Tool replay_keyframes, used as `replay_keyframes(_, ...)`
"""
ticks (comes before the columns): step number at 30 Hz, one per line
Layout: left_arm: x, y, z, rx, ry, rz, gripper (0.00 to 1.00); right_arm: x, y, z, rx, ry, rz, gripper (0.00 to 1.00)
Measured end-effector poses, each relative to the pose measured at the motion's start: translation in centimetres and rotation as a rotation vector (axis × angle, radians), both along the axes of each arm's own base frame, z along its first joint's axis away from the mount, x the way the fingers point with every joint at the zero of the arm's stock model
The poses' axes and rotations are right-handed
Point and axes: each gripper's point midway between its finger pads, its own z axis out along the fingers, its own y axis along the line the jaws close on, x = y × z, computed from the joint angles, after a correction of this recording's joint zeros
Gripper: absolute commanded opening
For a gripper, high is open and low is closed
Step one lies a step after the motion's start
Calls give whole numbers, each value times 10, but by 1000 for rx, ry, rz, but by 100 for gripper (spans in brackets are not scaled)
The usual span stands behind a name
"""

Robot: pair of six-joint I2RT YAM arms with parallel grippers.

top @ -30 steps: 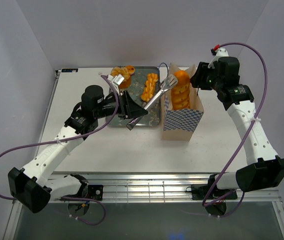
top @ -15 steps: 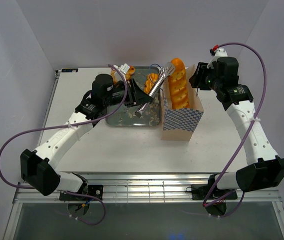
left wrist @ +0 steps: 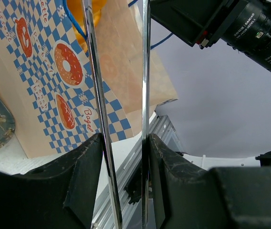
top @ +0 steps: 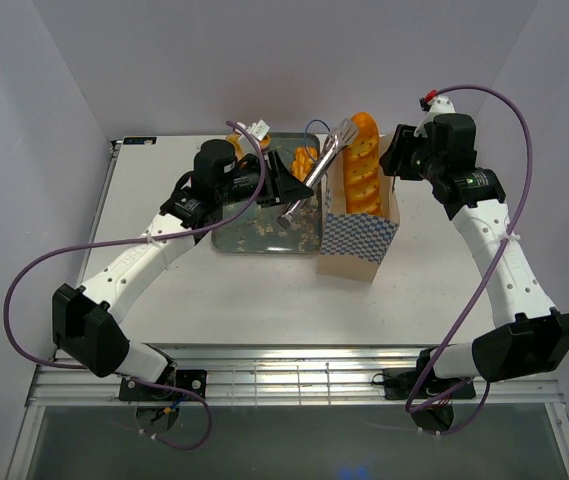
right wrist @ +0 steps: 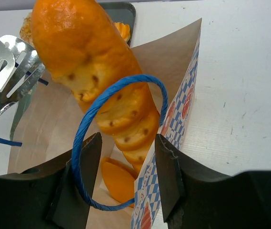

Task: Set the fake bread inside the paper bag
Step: Adjust the fake bread at the center of the board, then pick up the fake bread from the plate.

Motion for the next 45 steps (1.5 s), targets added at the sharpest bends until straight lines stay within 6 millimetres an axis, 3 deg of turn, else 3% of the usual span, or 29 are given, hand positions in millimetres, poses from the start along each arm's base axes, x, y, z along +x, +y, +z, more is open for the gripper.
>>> replay_keyframes(5,-2,7,14,-5,-51,29,53,2,-1,-3,-7,5,-2,54)
replay_keyframes(14,-40,43,84,-87,-231,87,48,4,-6,-6,-31,10,-25,54)
replay_keyframes(21,-60,67,105,-90,-297,150,47,5,-8,-7,-43,8,-33,54)
replay_keyframes(26,-61,76,102,-61,-301,180,47,5,-9,-7,-44,9,-34,54)
replay_keyframes(32,-56,88,85,11,-279,249,46,3,-9,-10,-49,21,-34,54)
replay_keyframes(41,-62,145,66,153,-281,472,44,2,-10,-10,-54,22,-35,54)
replay_keyframes(45,-67,164,42,218,-248,536,44,3,-10,-11,-56,25,-35,54)
